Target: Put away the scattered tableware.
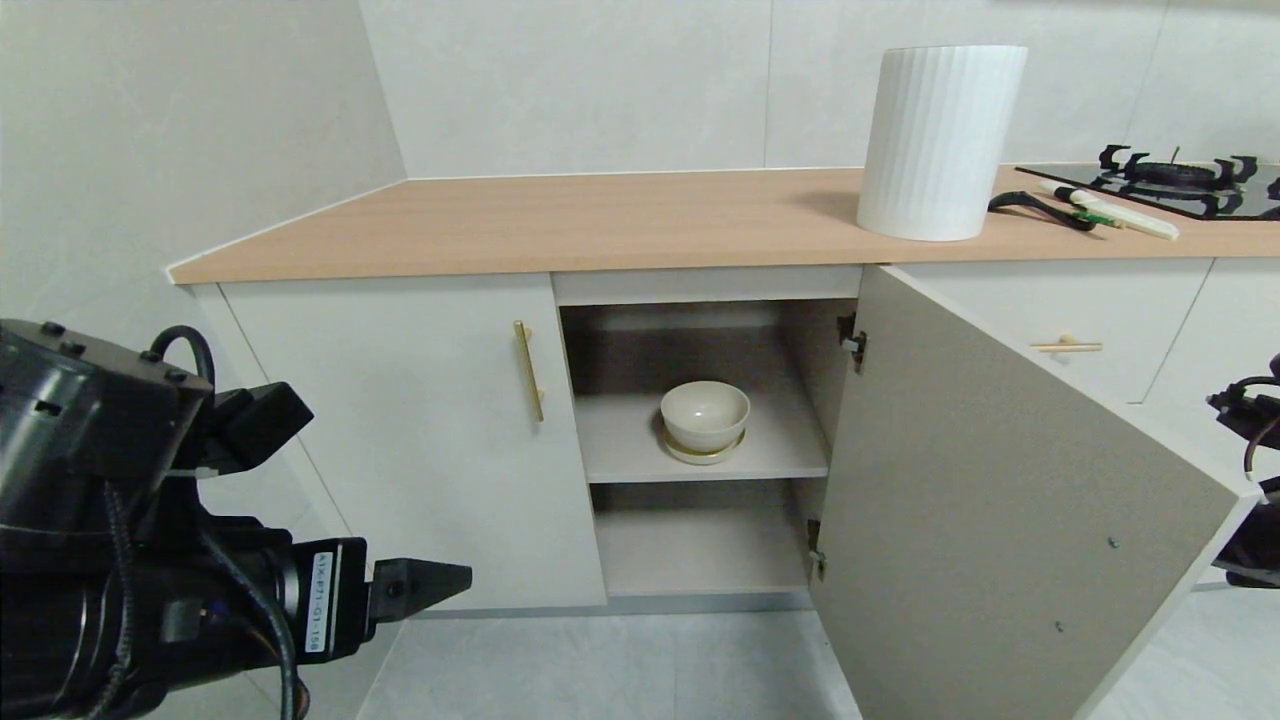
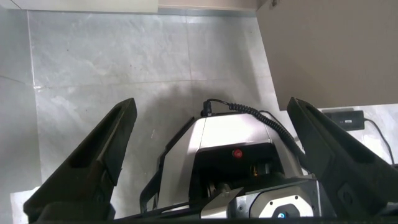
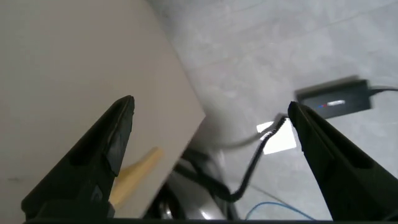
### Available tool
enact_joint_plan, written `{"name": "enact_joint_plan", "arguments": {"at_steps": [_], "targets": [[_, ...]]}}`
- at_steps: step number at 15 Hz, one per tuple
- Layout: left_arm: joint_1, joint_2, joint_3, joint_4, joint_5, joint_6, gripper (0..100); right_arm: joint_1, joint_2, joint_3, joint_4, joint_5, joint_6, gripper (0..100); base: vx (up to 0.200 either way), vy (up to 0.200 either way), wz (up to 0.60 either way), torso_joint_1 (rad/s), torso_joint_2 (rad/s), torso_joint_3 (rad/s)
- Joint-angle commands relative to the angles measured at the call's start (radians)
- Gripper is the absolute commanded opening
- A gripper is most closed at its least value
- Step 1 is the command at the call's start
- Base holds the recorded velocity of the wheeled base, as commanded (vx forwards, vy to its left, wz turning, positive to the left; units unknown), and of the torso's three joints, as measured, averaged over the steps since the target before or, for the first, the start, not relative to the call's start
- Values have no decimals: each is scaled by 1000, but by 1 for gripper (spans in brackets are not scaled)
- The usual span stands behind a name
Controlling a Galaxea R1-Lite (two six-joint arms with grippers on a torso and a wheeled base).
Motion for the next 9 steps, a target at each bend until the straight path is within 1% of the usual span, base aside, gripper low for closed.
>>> {"name": "enact_joint_plan", "arguments": {"at_steps": [1,2,3,4,7,9], "targets": [[0,1,0,0,0,0,100,52,9,9,2,7,22,100,0,0,0,0,0,0],[0,1,0,0,0,0,100,64,7,9,4,10,30,100,0,0,0,0,0,0],[0,0,0,0,3,0,100,125,9,18,2,19,68,100,0,0,0,0,0,0],[0,1,0,0,0,0,100,168,13,23,2,19,102,100,0,0,0,0,0,0],[0,1,0,0,3,0,100,239,41,24,-1,23,152,100,0,0,0,0,0,0],[0,0,0,0,3,0,100,295,65,52,-65,39,209,100,0,0,0,0,0,0]]}}
